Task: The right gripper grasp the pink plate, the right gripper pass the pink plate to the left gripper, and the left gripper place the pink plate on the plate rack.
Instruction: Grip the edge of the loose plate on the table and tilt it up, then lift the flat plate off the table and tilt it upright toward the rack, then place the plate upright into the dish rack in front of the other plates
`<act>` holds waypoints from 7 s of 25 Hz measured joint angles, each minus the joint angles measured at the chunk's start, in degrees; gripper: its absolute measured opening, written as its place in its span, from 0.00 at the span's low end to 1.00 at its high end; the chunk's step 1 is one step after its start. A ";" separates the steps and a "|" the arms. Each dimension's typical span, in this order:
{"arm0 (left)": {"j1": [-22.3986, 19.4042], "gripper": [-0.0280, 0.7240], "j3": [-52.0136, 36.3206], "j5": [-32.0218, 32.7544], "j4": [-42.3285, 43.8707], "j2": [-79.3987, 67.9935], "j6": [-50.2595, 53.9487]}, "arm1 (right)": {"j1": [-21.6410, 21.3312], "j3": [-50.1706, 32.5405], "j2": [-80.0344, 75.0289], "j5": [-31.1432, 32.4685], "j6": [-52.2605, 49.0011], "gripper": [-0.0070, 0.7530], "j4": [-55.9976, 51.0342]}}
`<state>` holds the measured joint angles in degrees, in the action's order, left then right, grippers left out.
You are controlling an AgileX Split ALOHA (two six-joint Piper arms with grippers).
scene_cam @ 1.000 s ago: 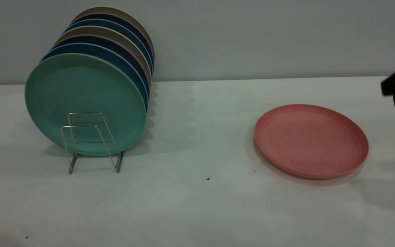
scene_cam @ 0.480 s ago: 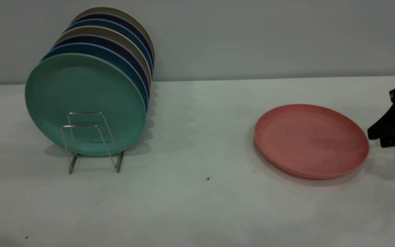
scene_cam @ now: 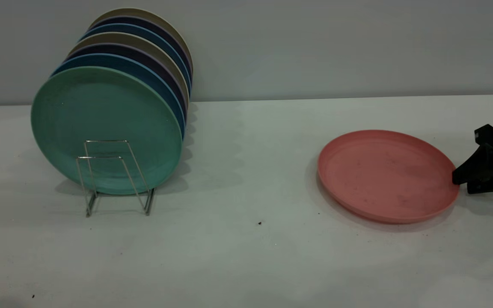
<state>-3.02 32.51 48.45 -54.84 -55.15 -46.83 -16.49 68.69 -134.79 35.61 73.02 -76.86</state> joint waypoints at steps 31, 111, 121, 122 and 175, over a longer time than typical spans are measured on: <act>0.00 0.70 0.00 1.52 -6.18 -4.40 2.24 | 5.21 0.03 6.04 15.32 -0.86 0.03 7.38; -0.10 0.16 7.25 -12.41 -26.47 -40.64 -37.63 | 17.46 0.03 15.67 23.76 -13.39 0.78 13.80; -0.10 0.16 19.81 -14.78 0.18 -35.24 -44.26 | 13.96 0.03 15.73 20.45 -25.84 0.75 30.31; -0.10 0.16 21.05 -13.90 1.16 -35.19 -47.69 | 13.96 0.03 15.73 20.44 -26.04 0.75 30.43; 5.23 0.16 42.33 -9.81 15.15 -44.80 -73.60 | 13.96 0.03 15.73 20.33 -26.19 0.75 30.26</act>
<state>2.21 74.84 38.64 -39.69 -99.95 -120.43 -2.54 68.72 -119.05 55.94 46.83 -46.60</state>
